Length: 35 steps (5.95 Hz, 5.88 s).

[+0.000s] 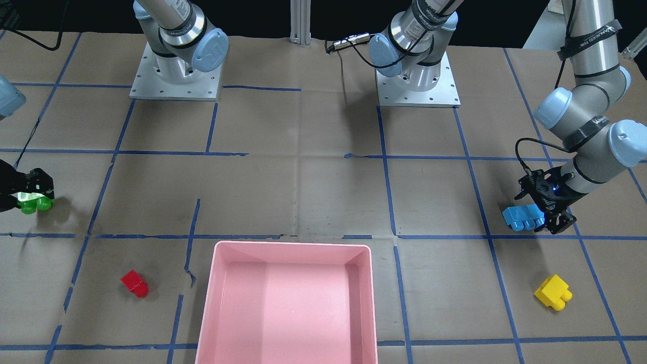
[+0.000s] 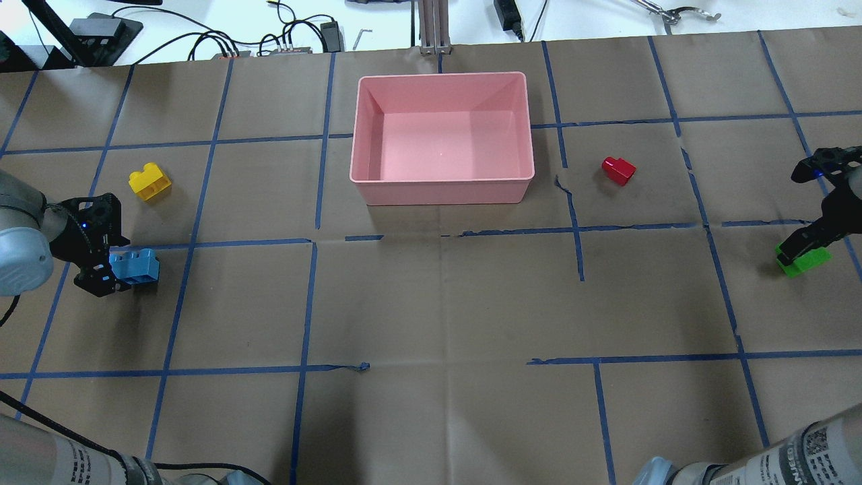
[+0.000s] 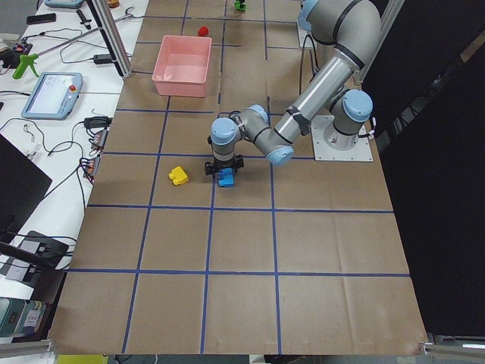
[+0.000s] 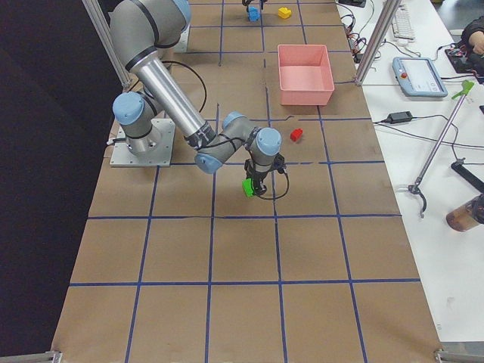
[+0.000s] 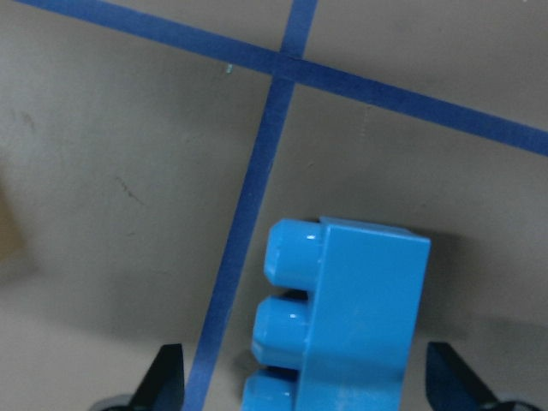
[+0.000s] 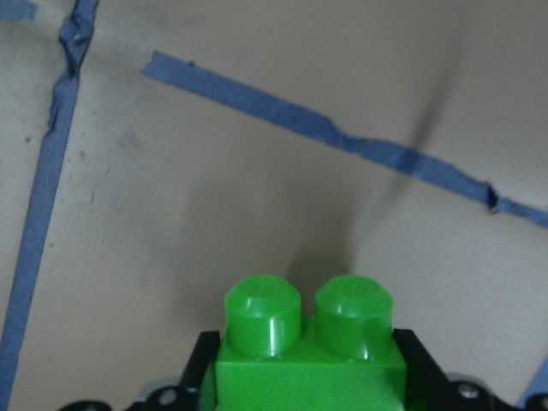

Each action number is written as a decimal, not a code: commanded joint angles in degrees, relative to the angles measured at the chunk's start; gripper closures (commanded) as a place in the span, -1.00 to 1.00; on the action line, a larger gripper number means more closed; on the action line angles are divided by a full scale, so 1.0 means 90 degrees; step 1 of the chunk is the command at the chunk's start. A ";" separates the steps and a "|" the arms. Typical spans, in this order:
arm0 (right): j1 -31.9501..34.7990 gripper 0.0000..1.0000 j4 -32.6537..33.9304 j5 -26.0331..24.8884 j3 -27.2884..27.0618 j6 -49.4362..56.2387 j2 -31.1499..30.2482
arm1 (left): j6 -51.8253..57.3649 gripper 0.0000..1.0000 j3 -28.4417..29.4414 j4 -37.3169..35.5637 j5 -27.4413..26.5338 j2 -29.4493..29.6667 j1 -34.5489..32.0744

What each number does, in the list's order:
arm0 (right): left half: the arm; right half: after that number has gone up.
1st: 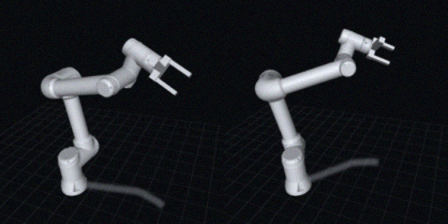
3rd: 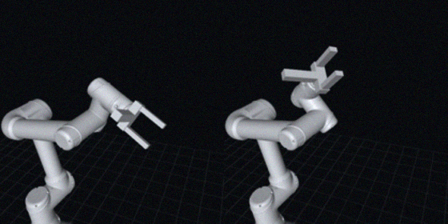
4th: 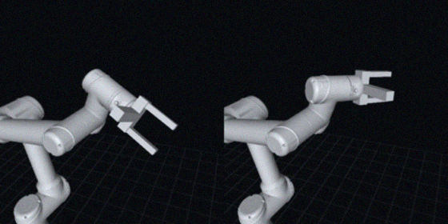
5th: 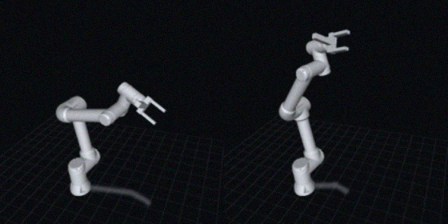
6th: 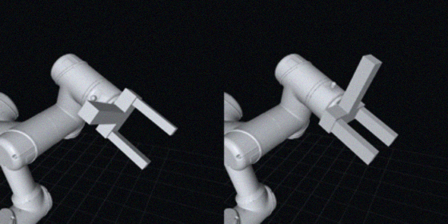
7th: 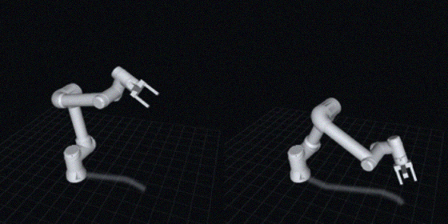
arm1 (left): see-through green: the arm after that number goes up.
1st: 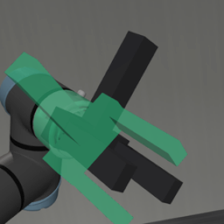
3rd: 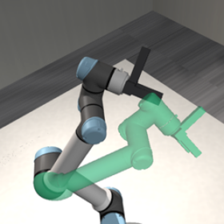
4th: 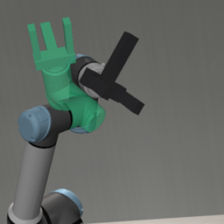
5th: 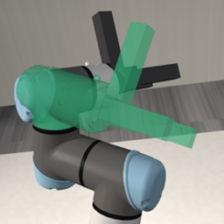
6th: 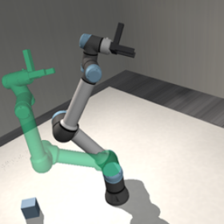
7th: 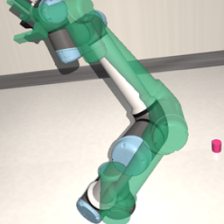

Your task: Put all blocks into box

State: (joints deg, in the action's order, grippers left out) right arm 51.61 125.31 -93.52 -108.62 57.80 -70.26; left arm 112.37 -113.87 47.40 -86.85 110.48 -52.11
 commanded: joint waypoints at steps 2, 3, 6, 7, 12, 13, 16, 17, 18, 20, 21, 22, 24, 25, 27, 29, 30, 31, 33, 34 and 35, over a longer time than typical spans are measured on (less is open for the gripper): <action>0.0649 0.25 -0.1960 0.0039 0.1641 -0.1289 -0.0318 | 0.0259 -0.98 -0.0014 -0.0003 0.0011 0.0068 -0.0001; 0.0990 0.25 -0.3072 0.0049 0.2451 -0.1992 -0.0319 | 0.0481 -0.75 -0.0004 -0.0013 0.0011 0.0106 -0.0011; 0.2231 0.24 -0.4293 0.0281 0.3465 -0.4219 -0.0289 | 0.0727 0.40 -0.0004 -0.0313 -0.0530 -0.0010 -0.0049; 0.2476 0.24 -0.4294 0.0332 0.3465 -0.4573 -0.0289 | 0.0679 0.53 0.0122 -0.0325 -0.0758 -0.0117 -0.0301; 0.2498 0.25 -0.4382 0.0322 0.3456 -0.4606 -0.0299 | -0.1667 0.58 0.1629 0.0401 -0.0672 -0.0490 -0.3082; 0.2508 0.25 -0.4382 0.0322 0.3446 -0.4606 -0.0290 | -0.2584 0.58 0.2333 0.0958 -0.0682 -0.0296 -0.3619; 0.2498 0.25 -0.4382 0.0322 0.3446 -0.4606 -0.0299 | -0.3628 0.58 0.4169 0.1110 -0.0663 0.1078 -0.4997; 0.2498 0.26 -0.4382 0.0332 0.3436 -0.4606 -0.0299 | -0.3812 0.58 0.4823 0.1110 -0.0672 0.1702 -0.5417; 0.2508 0.26 -0.4382 0.0332 0.3446 -0.4606 -0.0299 | -0.4345 0.57 0.4994 0.1101 -0.0740 0.1998 -0.5788; 0.2508 0.26 -0.4382 0.0332 0.3436 -0.4606 -0.0289 | -0.4955 0.52 0.5015 0.1042 -0.0721 0.2371 -0.6114; 0.2508 0.25 -0.4382 0.0332 0.3436 -0.4606 -0.0289 | -0.5352 0.02 0.5015 0.1042 -0.0663 0.2450 -0.6182; 0.2508 0.25 -0.4382 0.0332 0.3436 -0.4606 -0.0289 | -0.6807 -0.55 0.4977 0.1042 -0.0334 0.2451 -0.6202; 0.2508 0.26 -0.4382 0.0342 0.3446 -0.4606 -0.0289 | -0.7095 -0.98 0.4928 0.1100 -0.0233 0.2402 -0.6202; 0.2498 0.25 -0.4382 0.0342 0.3446 -0.4606 -0.0299 | -0.7066 -0.98 0.4870 0.1178 -0.0252 0.2199 -0.6154; 0.2575 0.24 -0.4353 0.0352 0.3494 -0.4770 -0.0319 | -0.7046 -0.98 0.4791 0.2714 -0.0243 0.1555 -0.5095; 0.3284 0.24 -0.4353 0.0410 0.4038 -0.5771 -0.0048 | -0.7153 -0.98 0.4801 0.3722 -0.0223 0.1086 -0.4147; 0.3888 0.24 -0.4343 0.0430 0.4515 -0.6580 0.0341 | -0.7202 -0.98 0.4801 0.3959 -0.0194 0.1025 -0.3600; 0.4436 0.24 -0.4295 0.0778 0.4994 -0.7449 0.0819 | -0.7483 -0.98 0.4791 0.3952 -0.0204 0.1005 -0.3083; 0.5287 0.26 -0.3984 0.0820 0.6145 -0.8285 0.2048 | -0.6604 -0.98 0.4665 0.3855 -0.0252 0.1083 -0.2192; 0.5523 0.26 -0.3586 0.0859 0.6402 -0.8297 0.2596 | -0.5881 -0.98 0.4558 0.3845 -0.0204 0.1151 -0.1792; 0.5554 0.25 -0.3282 0.0927 0.6395 -0.8336 0.2910 | -0.4888 -0.98 0.4450 0.3661 -0.0233 0.1248 -0.1614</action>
State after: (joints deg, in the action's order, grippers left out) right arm 100.63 92.96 -85.68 -51.96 -16.72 -47.60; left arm 60.27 -72.86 81.56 -88.85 120.93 -68.84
